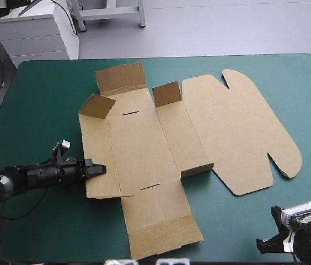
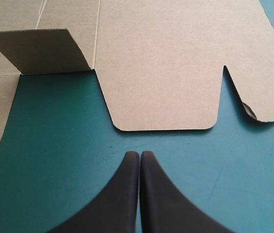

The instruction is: Fold the box

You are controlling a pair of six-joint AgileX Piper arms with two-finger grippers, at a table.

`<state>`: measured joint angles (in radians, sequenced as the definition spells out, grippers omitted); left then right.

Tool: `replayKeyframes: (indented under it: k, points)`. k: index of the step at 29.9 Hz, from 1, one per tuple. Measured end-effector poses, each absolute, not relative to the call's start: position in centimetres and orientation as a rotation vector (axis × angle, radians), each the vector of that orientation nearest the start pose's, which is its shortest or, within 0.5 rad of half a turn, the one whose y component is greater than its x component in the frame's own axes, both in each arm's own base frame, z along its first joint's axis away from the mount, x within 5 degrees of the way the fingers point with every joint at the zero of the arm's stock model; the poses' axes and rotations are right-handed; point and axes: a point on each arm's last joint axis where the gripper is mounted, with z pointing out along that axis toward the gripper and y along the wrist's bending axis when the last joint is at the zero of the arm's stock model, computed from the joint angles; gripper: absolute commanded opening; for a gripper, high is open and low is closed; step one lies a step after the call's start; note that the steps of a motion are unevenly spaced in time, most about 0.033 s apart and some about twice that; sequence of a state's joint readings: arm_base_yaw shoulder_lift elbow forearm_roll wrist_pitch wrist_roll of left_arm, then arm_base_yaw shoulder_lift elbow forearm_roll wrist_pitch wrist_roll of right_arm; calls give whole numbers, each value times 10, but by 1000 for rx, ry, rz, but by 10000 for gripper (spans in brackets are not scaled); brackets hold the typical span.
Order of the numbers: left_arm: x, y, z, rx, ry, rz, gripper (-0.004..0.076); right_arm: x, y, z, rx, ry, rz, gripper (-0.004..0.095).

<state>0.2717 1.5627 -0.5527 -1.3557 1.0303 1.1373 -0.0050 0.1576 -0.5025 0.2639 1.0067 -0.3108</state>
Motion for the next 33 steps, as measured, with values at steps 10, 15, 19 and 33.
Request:
replayKeyframes:
  k: [10, 15, 19, 33]
  points:
    - [273, -24, 219, 321, 2473, -1099, -8, 22, 20, 285, -293, 2070, 129, -4]
    - [302, -42, 263, 601, 2436, -892, -8, 22, 20, 285, -293, 2069, 128, -4]
    - [321, -60, 307, 798, 2337, -704, -8, 23, 20, 286, -292, 2065, 127, -4]
    - [326, -118, 381, 1301, 2015, -84, -8, 23, 19, 287, -288, 2052, 125, -4]
